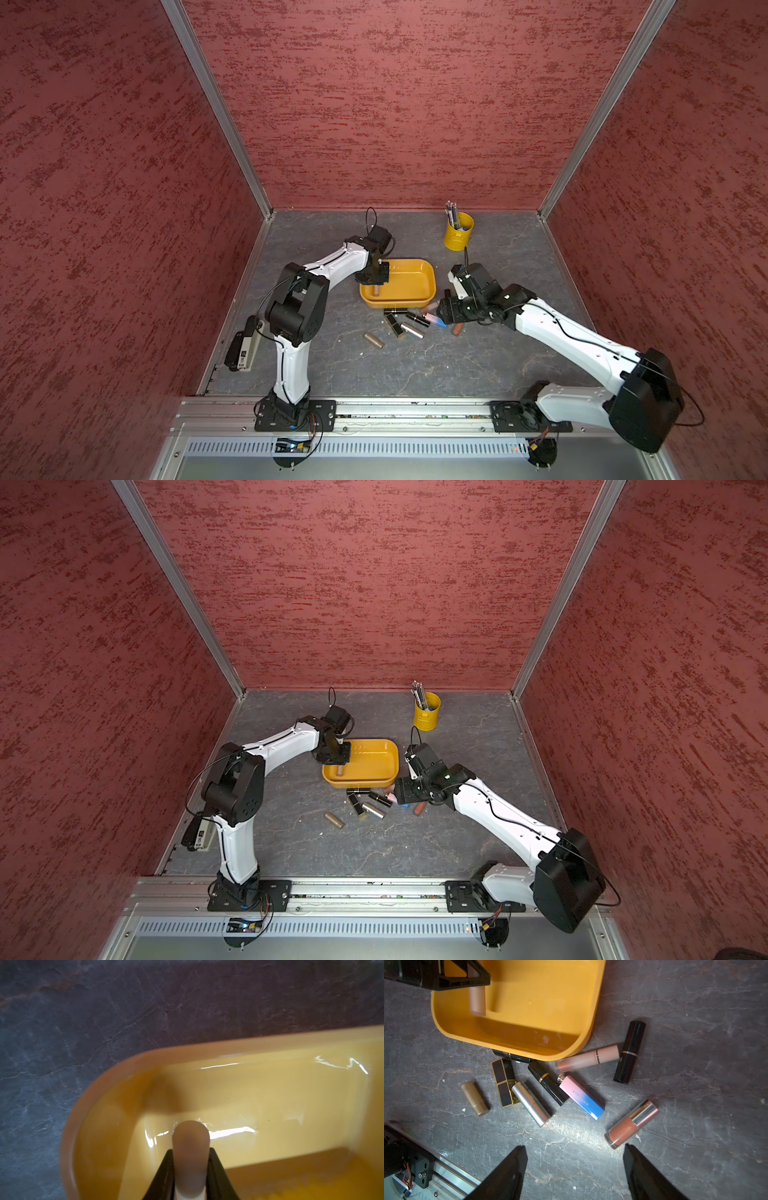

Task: Put the lipstick into the storage box
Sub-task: Place the lipstick in the storage box.

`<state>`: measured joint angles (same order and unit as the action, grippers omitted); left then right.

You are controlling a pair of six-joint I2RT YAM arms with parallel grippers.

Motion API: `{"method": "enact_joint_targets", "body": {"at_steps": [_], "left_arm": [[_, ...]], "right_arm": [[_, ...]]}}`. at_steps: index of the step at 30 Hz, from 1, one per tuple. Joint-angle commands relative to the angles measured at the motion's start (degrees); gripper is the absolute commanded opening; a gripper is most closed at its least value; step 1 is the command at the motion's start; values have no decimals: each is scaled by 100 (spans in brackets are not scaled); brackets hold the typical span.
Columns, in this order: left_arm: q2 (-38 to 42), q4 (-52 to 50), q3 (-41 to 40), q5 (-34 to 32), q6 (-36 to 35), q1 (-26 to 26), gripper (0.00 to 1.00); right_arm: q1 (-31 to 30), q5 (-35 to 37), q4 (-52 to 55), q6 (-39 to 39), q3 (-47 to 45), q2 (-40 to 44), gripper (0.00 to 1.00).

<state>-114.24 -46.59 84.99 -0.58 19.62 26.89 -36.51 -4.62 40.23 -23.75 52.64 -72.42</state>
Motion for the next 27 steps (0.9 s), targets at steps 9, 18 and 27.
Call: {"method": "enact_joint_targets", "body": {"at_steps": [9,18,27], "left_arm": [[-310,27,158,-89,-123,-97,23],[-477,69,176,-35,-165,-167,28],[-600,62,263,-1,-191,-194,44]], "right_arm": [[47,233,39,-25,-153,132,78],[100,242,20,-73,-271,166,78],[230,293,98,-172,-398,219,79]]}}
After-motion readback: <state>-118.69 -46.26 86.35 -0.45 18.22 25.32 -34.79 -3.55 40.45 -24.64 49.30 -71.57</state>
